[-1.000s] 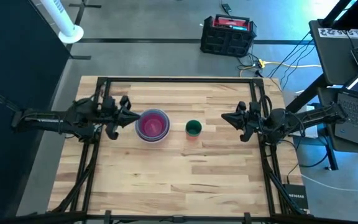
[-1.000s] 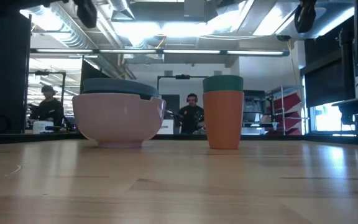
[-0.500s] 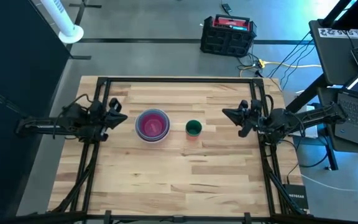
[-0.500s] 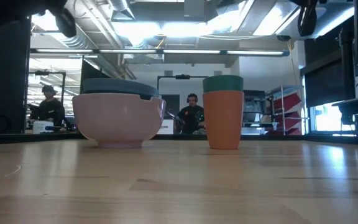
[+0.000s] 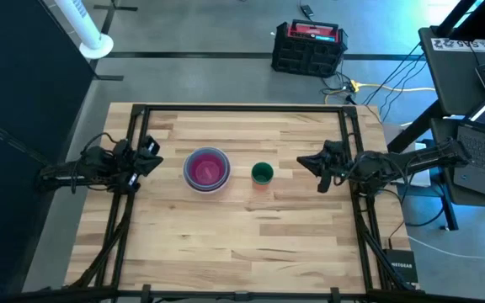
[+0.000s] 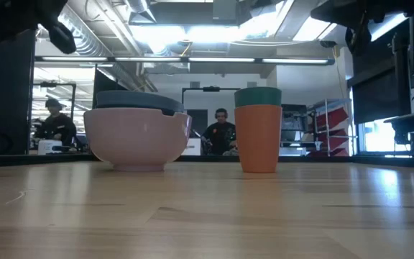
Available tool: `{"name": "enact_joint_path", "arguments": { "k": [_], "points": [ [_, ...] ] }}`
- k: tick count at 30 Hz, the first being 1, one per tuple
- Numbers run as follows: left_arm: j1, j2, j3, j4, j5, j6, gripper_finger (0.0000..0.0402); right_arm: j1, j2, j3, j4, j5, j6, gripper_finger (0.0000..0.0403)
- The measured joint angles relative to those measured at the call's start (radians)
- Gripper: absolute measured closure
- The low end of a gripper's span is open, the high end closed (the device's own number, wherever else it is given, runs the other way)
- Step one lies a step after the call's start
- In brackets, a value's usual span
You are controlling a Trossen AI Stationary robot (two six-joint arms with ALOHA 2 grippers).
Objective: Nest bowls inside each other
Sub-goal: Return to Home Position
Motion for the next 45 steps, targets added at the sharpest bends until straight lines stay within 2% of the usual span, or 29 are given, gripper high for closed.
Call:
{"name": "enact_joint_path", "arguments": {
  "k": [5,15,27,34,41,45],
  "points": [
    [0.001,0.002,-0.027,-0.020,-0.006,0.009,0.0401,0.000,-0.001,0.000,0.001,0.028,0.001,0.0403],
    [0.001,0.002,-0.027,-0.271,-0.007,0.021,0.0401,0.000,-0.001,-0.002,-0.106,0.029,-0.004,0.0403],
    [0.001,0.002,-0.027,-0.318,-0.006,-0.077,0.0401,0.000,-0.058,-0.168,0.128,-0.024,-0.117,0.0403],
    [0.001,0.002,-0.027,-0.314,-0.006,-0.130,0.0401,0.000,-0.163,-0.332,0.479,-0.036,-0.262,0.0403],
    [0.001,0.003,-0.027,-0.315,-0.006,-0.158,0.0401,0.000,-0.251,-0.436,0.669,-0.071,-0.361,0.0403],
    [0.001,0.002,-0.027,-0.317,-0.006,-0.168,0.0401,0.000,-0.267,-0.436,0.694,-0.073,-0.440,0.0403]
  ]
}}
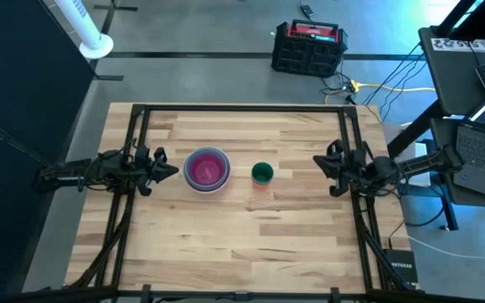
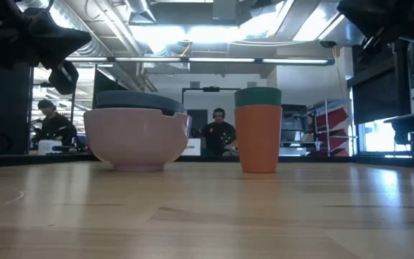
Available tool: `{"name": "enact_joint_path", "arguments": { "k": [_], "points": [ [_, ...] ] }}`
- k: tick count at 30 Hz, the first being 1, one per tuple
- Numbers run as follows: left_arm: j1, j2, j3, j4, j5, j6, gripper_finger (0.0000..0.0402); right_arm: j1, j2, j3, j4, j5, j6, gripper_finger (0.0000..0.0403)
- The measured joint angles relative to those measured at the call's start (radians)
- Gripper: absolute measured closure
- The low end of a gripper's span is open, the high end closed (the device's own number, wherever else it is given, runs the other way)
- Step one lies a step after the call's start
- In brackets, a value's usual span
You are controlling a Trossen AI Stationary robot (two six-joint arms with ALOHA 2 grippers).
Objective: Nest bowls inside each other
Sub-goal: Return to Home Position
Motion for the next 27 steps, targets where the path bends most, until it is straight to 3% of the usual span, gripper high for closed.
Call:
{"name": "enact_joint_path", "arguments": {
  "k": [13,16,24,27],
  "points": [
    [0.000,0.000,0.000,-0.012,0.000,0.028,0.0401,0.000,0.000,0.000,0.167,-0.013,-0.195,0.0403],
    [0.000,0.000,0.000,-0.033,0.000,0.028,0.0401,0.000,-0.010,0.000,0.177,-0.053,-0.165,0.0403],
    [0.000,0.000,0.000,-0.083,0.000,0.027,0.0401,0.000,-0.176,0.000,0.486,-0.134,-0.295,0.0403],
    [0.000,0.000,0.000,-0.083,0.000,0.028,0.0401,0.000,-0.269,0.000,0.468,-0.141,-0.318,0.0403]
  ]
}}
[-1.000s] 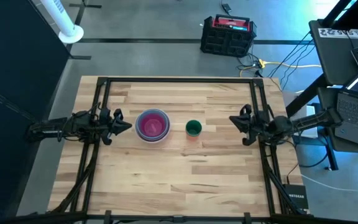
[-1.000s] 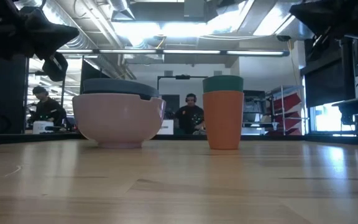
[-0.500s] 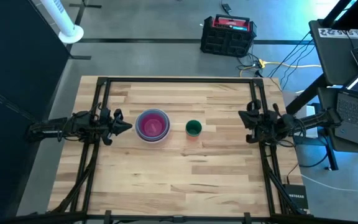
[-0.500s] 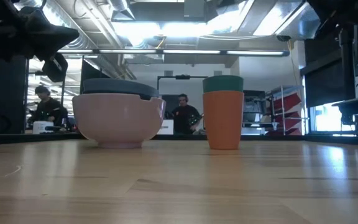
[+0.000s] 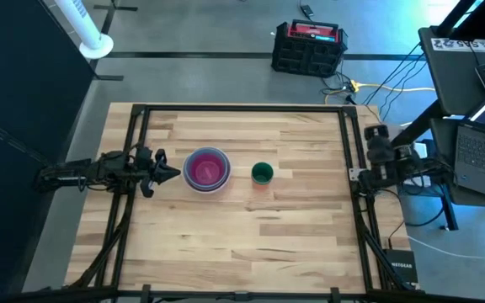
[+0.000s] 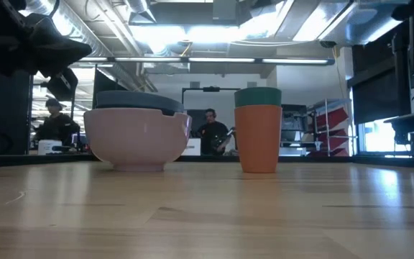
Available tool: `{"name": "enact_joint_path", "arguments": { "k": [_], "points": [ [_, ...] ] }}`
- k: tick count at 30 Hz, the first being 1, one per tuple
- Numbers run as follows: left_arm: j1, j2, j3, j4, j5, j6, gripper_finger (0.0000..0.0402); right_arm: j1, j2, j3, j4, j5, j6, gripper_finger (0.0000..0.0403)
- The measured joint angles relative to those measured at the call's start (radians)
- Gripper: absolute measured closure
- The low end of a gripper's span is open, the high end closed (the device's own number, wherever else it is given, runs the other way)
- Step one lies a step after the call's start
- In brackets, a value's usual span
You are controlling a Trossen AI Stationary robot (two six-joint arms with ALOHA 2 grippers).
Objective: Nest bowls inside each other
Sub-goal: Return to Home Position
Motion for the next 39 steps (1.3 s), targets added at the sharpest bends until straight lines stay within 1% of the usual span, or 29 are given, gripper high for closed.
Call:
{"name": "enact_joint_path", "arguments": {
  "k": [3,15,16,18,20,22,23,29,33,34,39],
  "points": [
    [0.000,0.000,0.000,0.000,0.000,0.000,0.0401,0.000,-0.066,0.000,-0.089,0.003,0.001,0.0403],
    [0.000,0.000,0.000,0.002,0.001,-0.012,0.0402,0.000,-0.062,0.000,-0.820,0.037,0.282,0.0403],
    [0.000,0.000,0.000,0.001,0.000,-0.013,0.0402,0.000,-0.062,0.000,-0.886,0.033,0.311,0.0403],
    [0.000,0.000,0.000,0.001,0.000,-0.001,0.0402,0.000,-0.062,0.000,-1.008,-0.020,0.373,0.0403],
    [0.000,0.000,0.000,0.002,0.000,0.016,0.0402,0.000,-0.063,0.000,-1.086,-0.054,0.396,0.0403],
    [0.000,0.000,0.000,0.001,0.000,0.044,0.0402,0.000,-0.063,0.000,-1.161,-0.060,0.399,0.0403],
    [-0.001,0.000,0.000,0.002,0.000,0.059,0.0402,0.000,-0.063,0.000,-1.187,-0.061,0.400,0.0403],
    [-0.002,0.000,0.000,0.021,0.002,0.180,0.0402,0.000,-0.014,0.000,-1.198,-0.110,0.364,0.0403],
    [-0.002,0.000,0.000,0.078,0.002,0.328,0.0402,0.000,0.034,0.000,-1.207,-0.157,0.362,0.0403],
    [-0.002,0.000,0.000,0.080,0.002,0.360,0.0402,0.000,0.036,0.000,-1.206,-0.149,0.362,0.0403],
    [-0.002,0.000,0.000,0.028,0.001,0.398,0.0402,0.000,0.044,0.000,-1.198,-0.100,0.362,0.0403]
  ]
}}
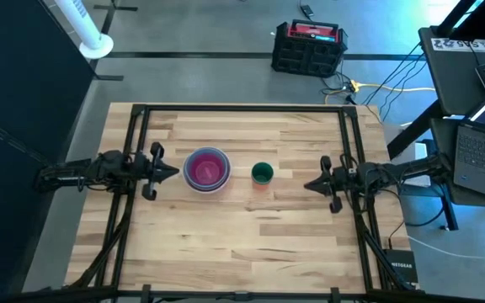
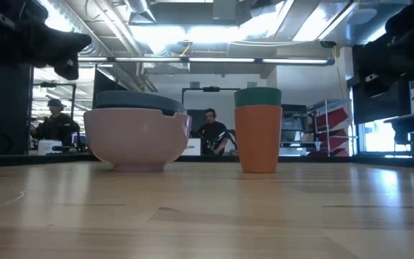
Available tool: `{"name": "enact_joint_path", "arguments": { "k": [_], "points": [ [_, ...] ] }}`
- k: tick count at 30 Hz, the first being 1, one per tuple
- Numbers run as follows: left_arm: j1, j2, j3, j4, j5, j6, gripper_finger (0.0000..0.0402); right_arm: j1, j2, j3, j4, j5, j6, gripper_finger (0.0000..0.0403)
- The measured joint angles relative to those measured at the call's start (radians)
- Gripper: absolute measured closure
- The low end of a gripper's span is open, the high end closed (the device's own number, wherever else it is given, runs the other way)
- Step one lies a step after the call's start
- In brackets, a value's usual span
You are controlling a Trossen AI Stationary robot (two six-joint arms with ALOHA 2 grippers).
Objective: Nest bowls inside each other
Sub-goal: Return to Home Position
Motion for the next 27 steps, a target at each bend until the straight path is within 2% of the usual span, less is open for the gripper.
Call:
{"name": "enact_joint_path", "arguments": {
  "k": [7,12,27],
  "points": [
    [0.000,0.001,0.000,-0.070,-0.001,0.050,0.0402,0.000,0.011,0.000,0.011,0.071,-0.001,0.0403],
    [0.000,0.002,0.000,-0.072,-0.001,0.075,0.0402,0.000,0.011,0.000,0.024,0.186,-0.020,0.0403],
    [0.000,0.003,0.000,-0.074,-0.001,0.049,0.0402,0.000,0.011,0.000,0.025,0.192,-0.023,0.0403]
  ]
}}
